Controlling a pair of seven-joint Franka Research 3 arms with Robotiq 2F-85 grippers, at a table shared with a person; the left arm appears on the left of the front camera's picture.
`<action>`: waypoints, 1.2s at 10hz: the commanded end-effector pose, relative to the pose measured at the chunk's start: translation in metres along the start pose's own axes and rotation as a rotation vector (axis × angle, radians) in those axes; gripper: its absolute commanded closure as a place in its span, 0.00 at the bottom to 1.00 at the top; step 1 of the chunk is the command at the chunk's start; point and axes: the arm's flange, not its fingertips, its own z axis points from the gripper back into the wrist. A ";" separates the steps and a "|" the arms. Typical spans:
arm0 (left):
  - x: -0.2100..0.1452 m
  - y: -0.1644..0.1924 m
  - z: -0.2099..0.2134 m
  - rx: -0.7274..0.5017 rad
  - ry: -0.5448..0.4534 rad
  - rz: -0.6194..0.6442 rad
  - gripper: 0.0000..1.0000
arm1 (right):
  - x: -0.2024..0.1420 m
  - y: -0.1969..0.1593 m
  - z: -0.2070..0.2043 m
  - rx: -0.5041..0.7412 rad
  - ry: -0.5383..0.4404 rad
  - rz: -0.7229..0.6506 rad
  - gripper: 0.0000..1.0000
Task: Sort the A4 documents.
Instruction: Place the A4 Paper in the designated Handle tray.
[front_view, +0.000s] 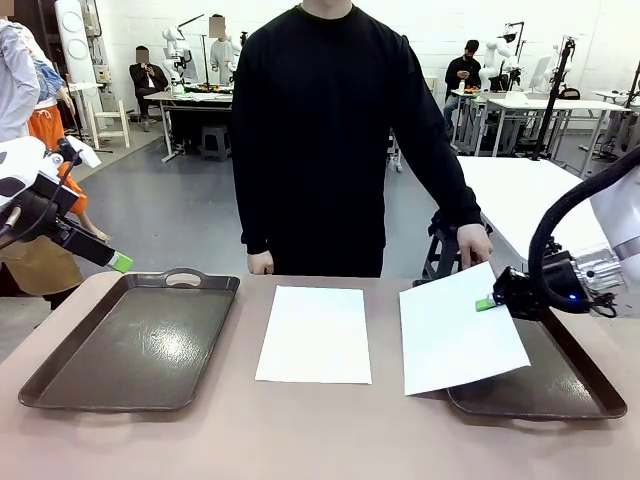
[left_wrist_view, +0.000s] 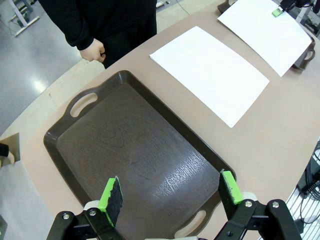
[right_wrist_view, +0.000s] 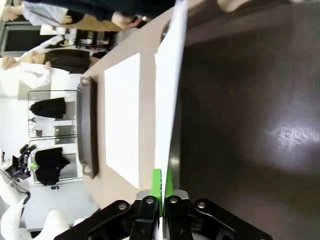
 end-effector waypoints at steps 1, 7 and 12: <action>-0.001 0.002 -0.001 -0.010 -0.008 0.007 0.00 | -0.011 -0.002 0.010 -0.049 0.019 0.040 0.99; -0.001 0.002 -0.001 -0.010 -0.008 0.007 0.00 | 0.002 -0.020 0.049 -0.211 0.014 0.094 0.99; -0.001 0.002 -0.001 -0.010 -0.008 0.007 0.00 | 0.011 -0.020 0.025 -0.225 0.020 0.139 0.99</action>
